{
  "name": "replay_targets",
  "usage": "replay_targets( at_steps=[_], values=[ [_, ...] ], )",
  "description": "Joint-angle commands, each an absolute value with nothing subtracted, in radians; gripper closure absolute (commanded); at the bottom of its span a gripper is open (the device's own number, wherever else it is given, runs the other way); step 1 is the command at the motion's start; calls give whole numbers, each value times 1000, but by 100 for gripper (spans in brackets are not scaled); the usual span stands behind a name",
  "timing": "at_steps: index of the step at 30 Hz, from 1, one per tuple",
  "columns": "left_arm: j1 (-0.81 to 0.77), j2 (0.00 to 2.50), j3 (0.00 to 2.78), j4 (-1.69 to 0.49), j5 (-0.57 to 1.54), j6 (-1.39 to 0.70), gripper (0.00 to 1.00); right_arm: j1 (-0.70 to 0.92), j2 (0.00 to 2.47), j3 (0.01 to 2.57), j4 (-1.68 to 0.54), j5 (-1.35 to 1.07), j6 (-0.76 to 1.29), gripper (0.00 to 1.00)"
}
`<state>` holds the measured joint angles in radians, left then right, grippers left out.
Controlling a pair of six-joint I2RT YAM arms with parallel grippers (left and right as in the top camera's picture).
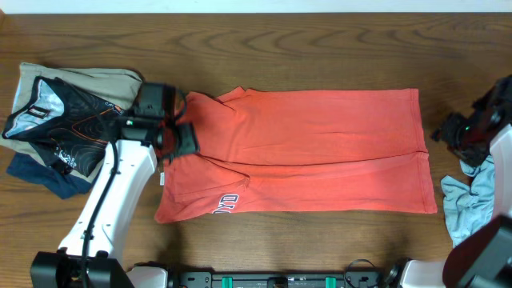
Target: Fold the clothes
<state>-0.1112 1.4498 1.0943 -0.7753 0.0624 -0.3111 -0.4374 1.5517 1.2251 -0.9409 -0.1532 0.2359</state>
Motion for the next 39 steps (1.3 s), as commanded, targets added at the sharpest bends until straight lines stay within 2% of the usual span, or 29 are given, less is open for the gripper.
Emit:
replay_targets(
  at_steps=[1, 10, 17, 24, 33, 37, 39],
  values=[
    [-106, 1512, 1168, -736, 99, -250, 29, -435, 1518, 1236, -934, -313, 131, 28],
    [-115, 1835, 1510, -666, 246, -175, 28, -409, 1525, 1228, -969, -315, 88, 28],
    [-150, 2096, 1726, -664, 252, -145, 28, -395, 1524, 1228, -992, -315, 88, 29],
    [-162, 2234, 1757, -595, 280, -130, 29, -389, 1524, 1228, -1003, -310, 88, 31],
    [-189, 2296, 1756, -583, 315, -131, 30, -389, 1524, 1228, -1007, -305, 88, 32],
    [-221, 2315, 1755, -618, 313, -131, 40, -389, 1524, 1228, -1006, -303, 88, 32],
    [-229, 2316, 1750, -620, 302, -131, 50, -389, 1524, 1228, -1007, -299, 88, 32]
  ],
)
